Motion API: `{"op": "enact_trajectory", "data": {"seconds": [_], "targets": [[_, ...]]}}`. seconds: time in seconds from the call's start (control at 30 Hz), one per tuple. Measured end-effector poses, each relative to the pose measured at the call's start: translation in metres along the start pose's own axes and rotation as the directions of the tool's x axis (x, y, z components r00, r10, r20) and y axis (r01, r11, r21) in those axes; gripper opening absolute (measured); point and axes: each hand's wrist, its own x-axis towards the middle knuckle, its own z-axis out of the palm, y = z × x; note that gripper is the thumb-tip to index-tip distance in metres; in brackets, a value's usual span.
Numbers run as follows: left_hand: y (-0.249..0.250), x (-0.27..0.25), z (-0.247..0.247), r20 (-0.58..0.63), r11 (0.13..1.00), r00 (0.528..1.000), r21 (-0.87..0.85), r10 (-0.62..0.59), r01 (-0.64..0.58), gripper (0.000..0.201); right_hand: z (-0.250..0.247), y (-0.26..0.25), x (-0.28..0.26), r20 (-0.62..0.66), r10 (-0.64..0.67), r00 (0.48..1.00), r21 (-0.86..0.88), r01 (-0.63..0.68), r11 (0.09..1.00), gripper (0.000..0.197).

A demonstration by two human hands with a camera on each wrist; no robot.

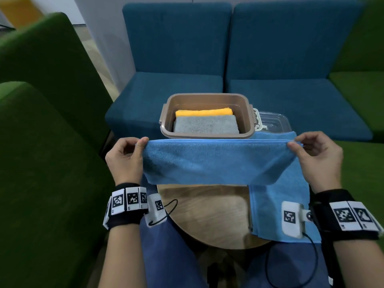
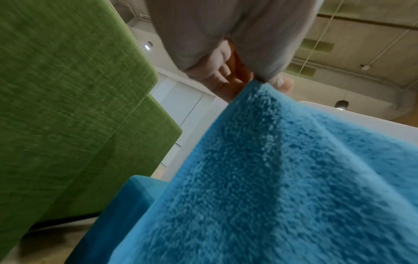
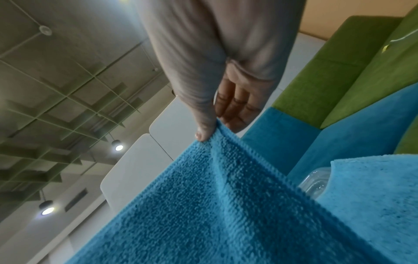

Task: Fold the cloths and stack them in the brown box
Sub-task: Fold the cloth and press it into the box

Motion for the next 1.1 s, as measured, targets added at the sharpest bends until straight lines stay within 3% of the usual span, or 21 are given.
{"op": "enact_trajectory", "data": {"seconds": [0.13, 0.33, 0.53, 0.67, 0.8, 0.93, 1.0, 1.1], "targets": [[0.004, -0.006, -0.002, -0.011, 0.997, 1.0, -0.077, -0.026, 0.025, 0.012, -0.002, 0.001, -0.001, -0.035, -0.012, 0.999, -0.062, 0.01, 0.998, 0.03], [0.005, -0.003, 0.001, -0.023, 1.0, 0.999, -0.005, -0.028, 0.028, 0.014, 0.007, -0.003, -0.001, -0.067, -0.061, 0.996, -0.085, 0.055, 0.995, 0.032], [0.013, -0.001, 0.005, 0.054, 0.996, 0.998, -0.092, 0.011, -0.006, 0.029, 0.012, 0.0, -0.001, -0.058, -0.115, 0.992, -0.292, 0.094, 0.952, 0.015], [0.016, 0.003, 0.003, 0.127, 0.997, 0.992, -0.08, 0.022, -0.011, 0.021, 0.009, -0.008, 0.0, -0.016, -0.089, 0.996, -0.357, 0.077, 0.931, 0.009], [-0.008, 0.017, 0.009, 0.221, 0.995, 0.971, 0.055, -0.089, 0.078, 0.016, 0.009, 0.007, 0.009, 0.056, 0.003, 0.998, -0.369, 0.018, 0.929, 0.01], [-0.054, 0.023, 0.038, 0.342, 0.955, 0.906, 0.242, -0.248, 0.17, 0.019, 0.026, 0.049, 0.021, 0.183, 0.23, 0.956, -0.426, -0.134, 0.895, 0.006], [-0.071, 0.019, 0.052, 0.364, 0.928, 0.885, 0.331, -0.291, 0.169, 0.016, 0.038, 0.068, 0.02, 0.164, 0.33, 0.93, -0.47, -0.221, 0.854, 0.011], [-0.083, 0.015, 0.066, 0.322, 0.883, 0.888, 0.438, -0.327, 0.167, 0.013, 0.05, 0.082, 0.011, 0.043, 0.394, 0.918, -0.545, -0.309, 0.78, 0.018]]}}
